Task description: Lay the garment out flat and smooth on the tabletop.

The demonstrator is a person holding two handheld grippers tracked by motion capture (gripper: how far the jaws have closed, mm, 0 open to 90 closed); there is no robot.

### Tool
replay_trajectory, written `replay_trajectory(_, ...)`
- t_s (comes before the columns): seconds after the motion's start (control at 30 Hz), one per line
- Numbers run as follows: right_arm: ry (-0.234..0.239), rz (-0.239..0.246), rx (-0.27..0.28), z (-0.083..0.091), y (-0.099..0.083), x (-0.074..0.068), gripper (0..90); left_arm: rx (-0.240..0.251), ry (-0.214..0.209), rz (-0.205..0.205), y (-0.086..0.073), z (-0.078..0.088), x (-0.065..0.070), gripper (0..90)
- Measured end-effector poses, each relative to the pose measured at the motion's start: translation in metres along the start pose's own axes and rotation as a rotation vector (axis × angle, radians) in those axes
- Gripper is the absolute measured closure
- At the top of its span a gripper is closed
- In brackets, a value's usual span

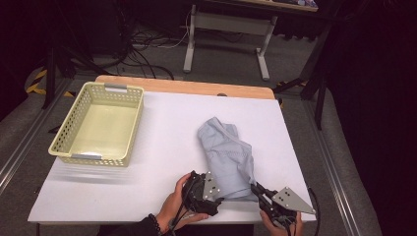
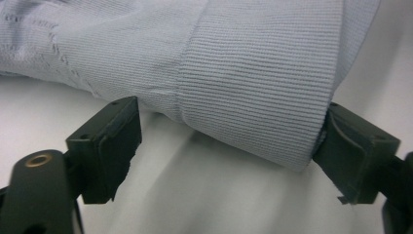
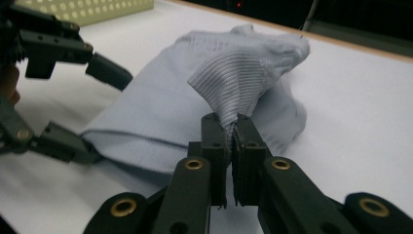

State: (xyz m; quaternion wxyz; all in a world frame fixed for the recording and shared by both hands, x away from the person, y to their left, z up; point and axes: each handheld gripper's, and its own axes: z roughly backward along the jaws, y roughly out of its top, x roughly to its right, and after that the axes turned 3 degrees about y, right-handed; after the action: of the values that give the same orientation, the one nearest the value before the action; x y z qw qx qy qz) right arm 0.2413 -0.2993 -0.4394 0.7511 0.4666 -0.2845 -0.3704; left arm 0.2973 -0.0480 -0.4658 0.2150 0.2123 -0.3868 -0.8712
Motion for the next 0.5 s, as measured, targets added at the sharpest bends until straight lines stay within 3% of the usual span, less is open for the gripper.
replay_trajectory(0.13, 0.020, -0.010, -0.042, -0.001, -0.007, -0.001, 84.4, -0.029, -0.028, -0.008, -0.001, 0.000, -0.003, 26.5)
replay_trajectory(0.2, 0.021, -0.025, -0.032, 0.000, -0.007, 0.000, 78.6, -0.033, -0.065, 0.008, -0.002, 0.000, -0.009, 31.2)
replay_trajectory(0.3, -0.019, -0.073, 0.030, 0.008, -0.004, 0.007, 60.7, -0.032, -0.105, -0.001, -0.006, 0.002, -0.015, 44.8)
replay_trajectory(0.4, -0.045, -0.101, 0.088, 0.016, 0.002, 0.015, 51.8, -0.032, -0.124, -0.026, -0.007, 0.004, -0.015, 53.3)
replay_trajectory(0.5, -0.006, -0.126, 0.141, 0.014, 0.011, 0.025, 47.8, -0.025, -0.154, -0.041, -0.008, 0.005, -0.017, 62.9)
